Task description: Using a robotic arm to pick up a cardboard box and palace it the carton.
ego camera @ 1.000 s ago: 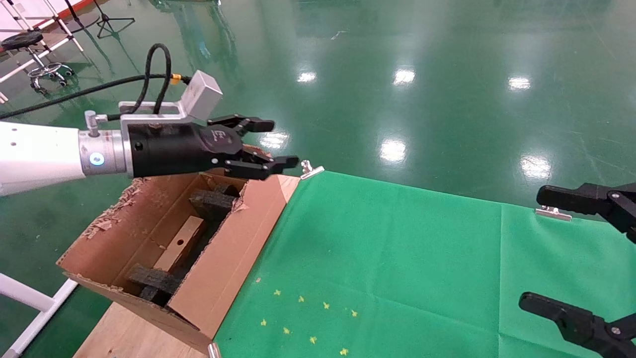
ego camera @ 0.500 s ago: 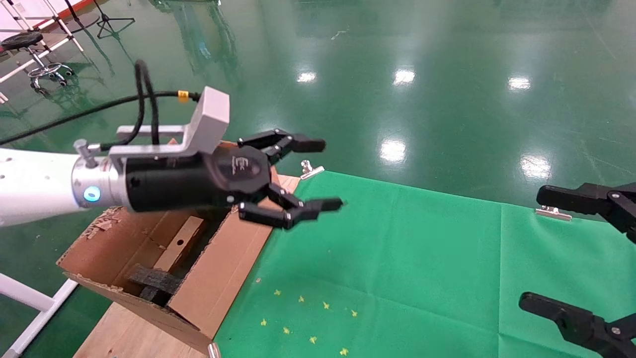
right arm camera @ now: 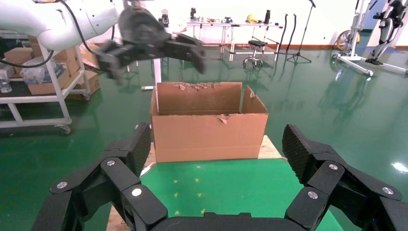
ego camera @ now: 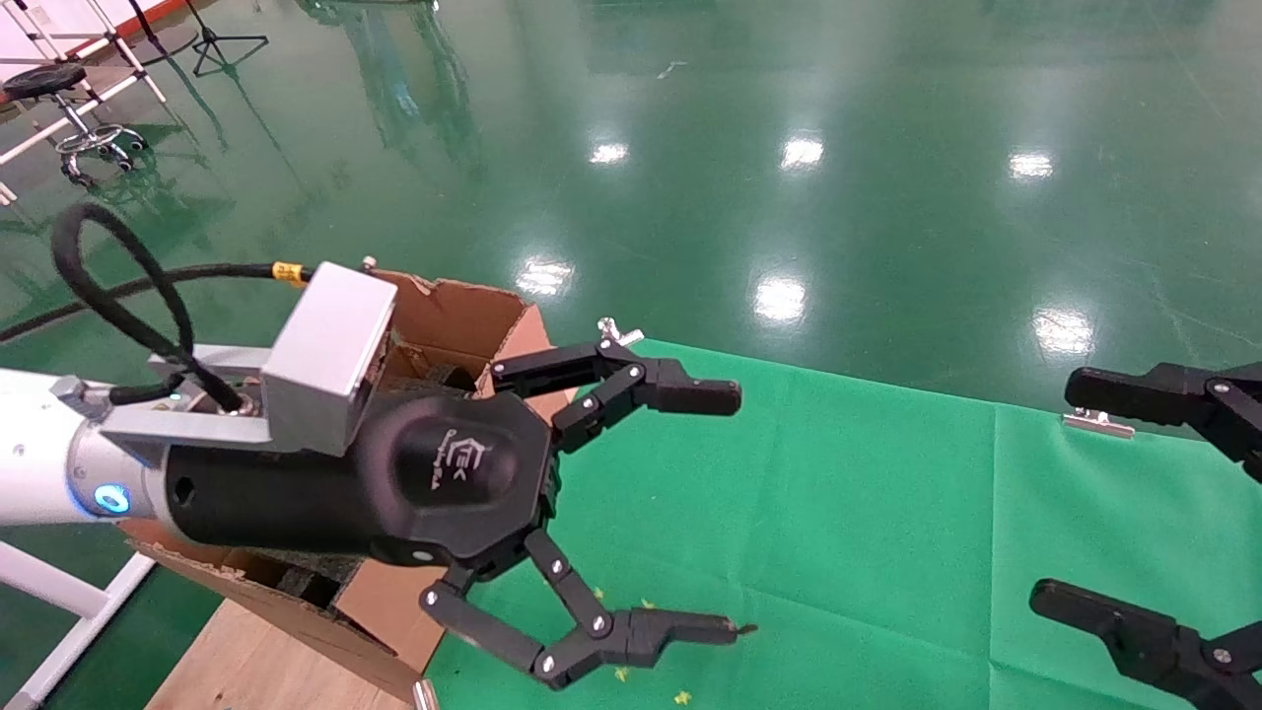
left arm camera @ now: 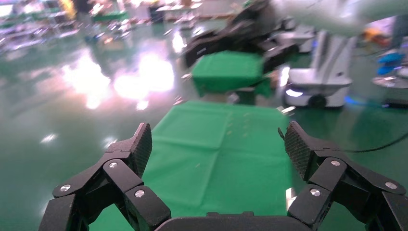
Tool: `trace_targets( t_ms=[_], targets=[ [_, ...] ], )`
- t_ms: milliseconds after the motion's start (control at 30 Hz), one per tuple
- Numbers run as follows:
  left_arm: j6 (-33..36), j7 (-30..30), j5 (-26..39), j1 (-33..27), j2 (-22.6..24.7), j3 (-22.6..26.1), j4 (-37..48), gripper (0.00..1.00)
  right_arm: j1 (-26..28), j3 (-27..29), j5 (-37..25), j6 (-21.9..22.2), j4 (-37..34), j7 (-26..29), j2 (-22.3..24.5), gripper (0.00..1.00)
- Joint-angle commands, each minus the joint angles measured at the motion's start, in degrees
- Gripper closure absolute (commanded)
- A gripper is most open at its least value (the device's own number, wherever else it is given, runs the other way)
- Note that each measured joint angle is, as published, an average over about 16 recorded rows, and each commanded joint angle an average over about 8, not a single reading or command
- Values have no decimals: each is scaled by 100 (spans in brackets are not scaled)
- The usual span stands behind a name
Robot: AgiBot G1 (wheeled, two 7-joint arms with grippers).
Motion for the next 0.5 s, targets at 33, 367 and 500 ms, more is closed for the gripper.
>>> trace_targets(
  t_ms=[33,367,500],
  targets=[
    [63,33,-169,128,-13,-58,-168,0,0,0,0,0,0,0,0,0],
    [84,44,-229,169,-20,-82,-212,0,-1,0,0,1,-1,0,0,0],
    [67,39,-188,140,-17,-67,-176,0,-1,0,0,1,-1,0,0,0]
  ],
)
